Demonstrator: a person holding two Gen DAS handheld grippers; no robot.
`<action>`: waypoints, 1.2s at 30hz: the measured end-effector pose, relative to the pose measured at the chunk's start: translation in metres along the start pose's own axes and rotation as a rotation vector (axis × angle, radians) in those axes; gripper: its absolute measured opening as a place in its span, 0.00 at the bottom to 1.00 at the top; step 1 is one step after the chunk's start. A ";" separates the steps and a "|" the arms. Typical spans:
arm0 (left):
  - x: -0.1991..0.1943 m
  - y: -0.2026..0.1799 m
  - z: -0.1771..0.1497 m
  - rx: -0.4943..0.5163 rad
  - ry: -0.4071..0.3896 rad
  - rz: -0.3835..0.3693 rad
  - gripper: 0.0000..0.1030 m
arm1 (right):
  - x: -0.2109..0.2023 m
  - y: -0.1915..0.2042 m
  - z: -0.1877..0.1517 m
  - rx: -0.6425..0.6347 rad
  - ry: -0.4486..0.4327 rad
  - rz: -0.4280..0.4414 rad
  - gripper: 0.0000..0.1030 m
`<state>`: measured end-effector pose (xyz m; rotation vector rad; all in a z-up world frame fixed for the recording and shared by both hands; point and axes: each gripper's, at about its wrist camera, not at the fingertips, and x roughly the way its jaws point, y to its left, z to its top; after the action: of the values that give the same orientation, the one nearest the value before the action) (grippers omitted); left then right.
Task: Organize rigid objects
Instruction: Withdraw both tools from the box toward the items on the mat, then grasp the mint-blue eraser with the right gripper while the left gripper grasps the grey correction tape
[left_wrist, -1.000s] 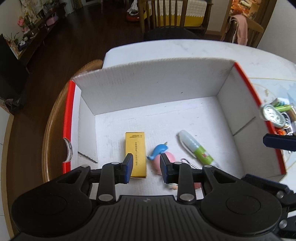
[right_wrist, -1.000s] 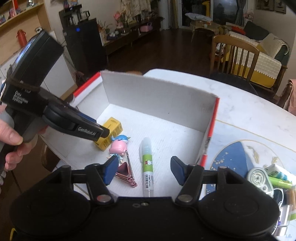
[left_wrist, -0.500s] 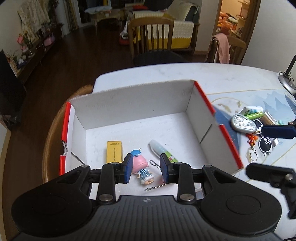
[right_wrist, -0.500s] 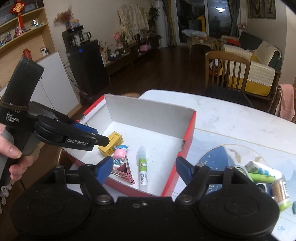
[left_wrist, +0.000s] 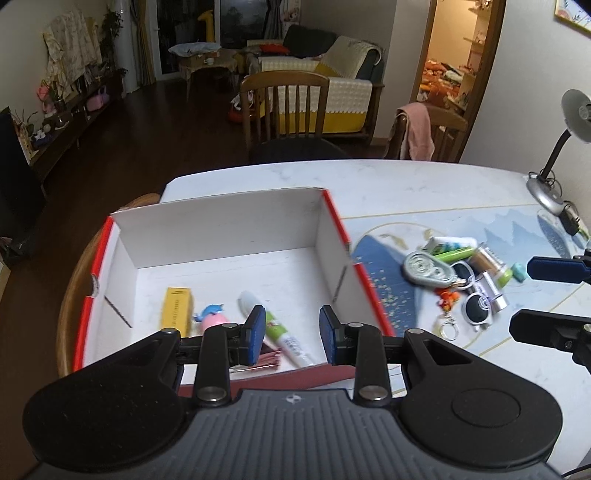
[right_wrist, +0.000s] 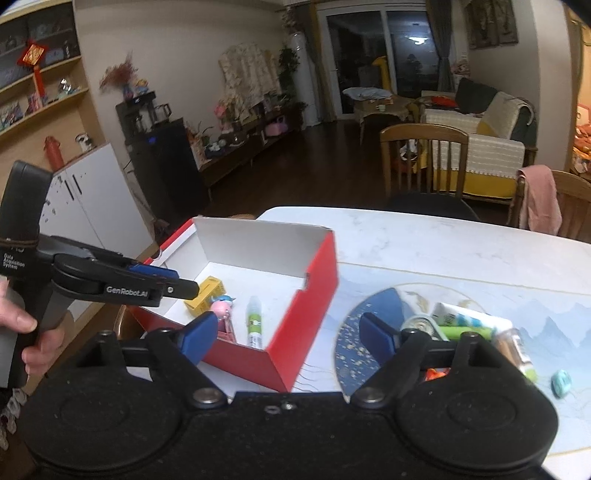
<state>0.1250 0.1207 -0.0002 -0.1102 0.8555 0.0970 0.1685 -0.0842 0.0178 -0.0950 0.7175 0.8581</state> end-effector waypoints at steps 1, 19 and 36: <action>0.000 -0.004 -0.001 -0.002 -0.003 -0.004 0.30 | -0.004 -0.004 -0.002 0.004 -0.004 -0.002 0.83; 0.010 -0.094 -0.013 0.045 -0.085 -0.050 0.83 | -0.065 -0.101 -0.050 0.062 -0.029 -0.135 0.96; 0.075 -0.194 -0.026 0.069 -0.078 -0.148 0.99 | -0.067 -0.210 -0.078 0.132 0.031 -0.282 0.96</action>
<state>0.1798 -0.0718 -0.0630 -0.1046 0.7698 -0.0666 0.2485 -0.2959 -0.0428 -0.0889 0.7667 0.5396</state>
